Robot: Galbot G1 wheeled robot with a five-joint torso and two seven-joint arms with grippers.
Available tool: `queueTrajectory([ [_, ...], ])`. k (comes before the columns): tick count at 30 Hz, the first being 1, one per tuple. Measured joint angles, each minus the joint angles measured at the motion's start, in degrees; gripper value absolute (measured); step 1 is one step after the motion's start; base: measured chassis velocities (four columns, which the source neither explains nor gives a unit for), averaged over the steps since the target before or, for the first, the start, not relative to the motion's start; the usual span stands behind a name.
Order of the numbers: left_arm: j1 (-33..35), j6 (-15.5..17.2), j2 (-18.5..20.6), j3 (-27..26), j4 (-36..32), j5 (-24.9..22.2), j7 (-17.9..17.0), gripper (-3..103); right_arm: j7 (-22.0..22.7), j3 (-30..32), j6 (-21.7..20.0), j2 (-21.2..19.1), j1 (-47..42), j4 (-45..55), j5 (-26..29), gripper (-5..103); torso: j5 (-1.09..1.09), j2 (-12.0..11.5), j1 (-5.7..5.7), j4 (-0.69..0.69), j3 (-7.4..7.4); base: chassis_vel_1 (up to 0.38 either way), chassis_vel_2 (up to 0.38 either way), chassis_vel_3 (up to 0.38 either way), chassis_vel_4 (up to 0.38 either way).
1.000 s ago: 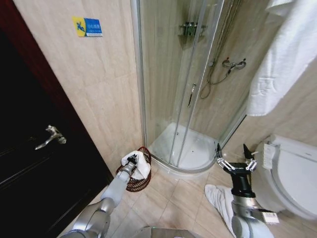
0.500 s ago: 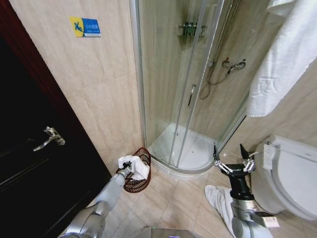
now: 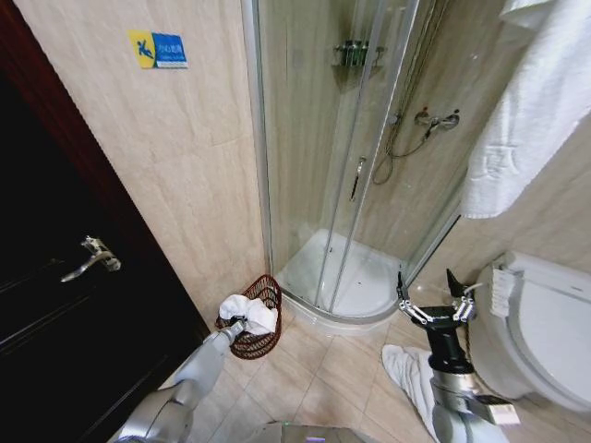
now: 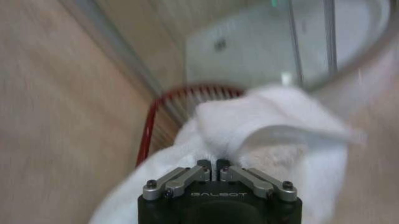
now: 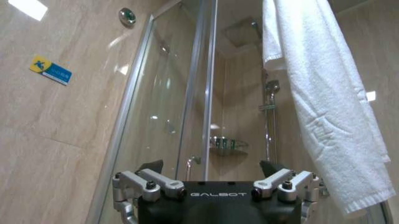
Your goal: Discard the used towel into the hamper.
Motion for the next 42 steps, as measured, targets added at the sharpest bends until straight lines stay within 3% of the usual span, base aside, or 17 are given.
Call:
queueTrajectory([
  [5, -1.74, -1.99, -1.94, 2.34, -0.30, -6.07, -0.40, 3, -0.06, 0.09, 0.30, 0.00, -0.19, -0.15, 0.03, 100, 0.01, 0.00, 0.01, 0.00, 0.00, 0.000, 0.000, 0.000, 0.000],
  [10, -2.91, -3.19, -3.72, 3.31, 0.08, -10.70, -3.73, 3, -0.08, 0.66, 0.69, 0.00, -0.62, -0.30, 0.62, 100, 0.01, -0.01, 0.01, 0.01, 0.00, 0.000, 0.000, 0.000, 0.000],
  [13, -2.93, -5.12, -4.21, 4.03, 0.00, -18.98, -4.78, 3, -0.12, 0.82, 0.81, 0.00, -0.85, -0.34, 0.99, 100, 0.01, -0.01, 0.01, 0.03, 0.00, 0.000, 0.000, 0.000, 0.000],
  [14, -2.93, -5.12, -4.21, 4.03, 0.00, -18.98, -4.78, 3, -0.12, 0.82, 0.81, 0.00, -0.85, -0.34, 0.99, 100, 0.01, -0.01, 0.01, 0.03, 0.00, 0.000, 0.000, 0.000, 0.000],
  [17, -3.01, -6.62, -4.21, 5.68, -1.10, -31.78, -3.81, 3, -0.13, 0.68, 0.82, 0.00, -1.00, -0.11, 1.15, 100, 0.01, -0.01, 0.01, 0.02, 0.00, 0.000, 0.000, 0.000, 0.000],
  [18, -3.01, -6.62, -4.21, 5.68, -1.10, -31.78, -3.81, 3, -0.13, 0.68, 0.82, 0.00, -1.00, -0.11, 1.15, 100, 0.01, -0.01, 0.01, 0.02, 0.00, 0.000, 0.000, 0.000, 0.000],
  [19, -2.98, -6.99, -3.95, 7.05, -2.53, -38.86, -2.27, 3, -0.13, 0.63, 0.82, 0.00, -1.09, 0.13, 1.21, 100, 0.01, -0.01, 0.01, 0.02, 0.00, 0.000, 0.000, 0.000, 0.000],
  [20, -2.99, -6.98, -3.89, 7.63, -3.36, -42.39, -1.85, 3, -0.13, 0.62, 0.82, 0.00, -1.15, 0.26, 1.26, 100, 0.01, -0.01, 0.01, 0.02, 0.00, 0.000, 0.000, 0.000, 0.000],
  [24, -3.71, -5.23, -4.20, 7.77, -3.67, -46.74, -2.70, 3, -0.13, 0.67, 0.80, 0.00, -1.42, 0.60, 1.48, 100, 0.01, -0.01, 0.01, 0.01, 0.00, 0.000, 0.000, 0.000, 0.000],
  [25, -3.82, -2.98, -4.22, 7.76, -3.71, -47.65, -3.96, 3, -0.12, 0.76, 0.79, 0.00, -1.69, 0.82, 1.68, 100, 0.02, 0.00, 0.01, 0.00, 0.00, 0.000, 0.000, 0.000, 0.000],
  [28, -3.59, 1.24, -4.22, 7.52, -3.20, -45.72, -6.96, 3, -0.12, 1.08, 0.79, 0.00, -1.99, 1.03, 2.07, 100, 0.00, -0.01, 0.01, 0.00, 0.00, 0.000, 0.000, 0.000, 0.000],
  [31, -2.37, 8.58, -3.40, 5.55, -2.63, -36.03, -12.01, 3, -0.15, 1.52, 0.96, 0.00, -2.41, 1.02, 2.60, 100, -0.01, -0.01, 0.01, 0.01, 0.00, 0.000, 0.000, 0.000, 0.000],
  [32, -2.37, 8.58, -3.40, 5.55, -2.63, -36.03, -12.01, 3, -0.15, 1.52, 0.96, 0.00, -2.41, 1.02, 2.60, 100, -0.01, -0.01, 0.01, 0.01, 0.00, 0.000, 0.000, 0.000, 0.000],
  [34, -1.55, 11.52, -1.95, 3.90, -1.35, -25.20, -13.38, 3, -0.30, 1.54, 1.24, 0.00, -2.58, 0.97, 2.70, 100, -0.01, -0.01, 0.00, 0.02, 0.00, 0.000, 0.000, 0.000, 0.000],
  [35, -1.55, 11.52, -1.95, 3.90, -1.35, -25.20, -13.38, 3, -0.30, 1.54, 1.24, 0.00, -2.58, 0.97, 2.70, 100, -0.01, -0.01, 0.00, 0.02, 0.00, 0.000, 0.000, 0.000, 0.000],
  [39, 0.09, 12.40, 1.89, 2.15, -0.73, -5.71, -13.05, 3, -0.60, 1.36, 1.53, 0.00, -2.75, 0.96, 2.71, 100, 0.01, -0.01, 0.00, 0.04, 0.00, 0.000, 0.000, 0.000, 0.000],
  [42, 0.99, 11.32, 2.86, 2.38, -1.73, -2.09, -12.25, 3, -0.68, 1.30, 1.58, 0.00, -2.75, 0.98, 2.69, 100, -0.01, -0.01, 0.00, 0.04, 0.00, 0.000, 0.000, 0.000, 0.000],
])
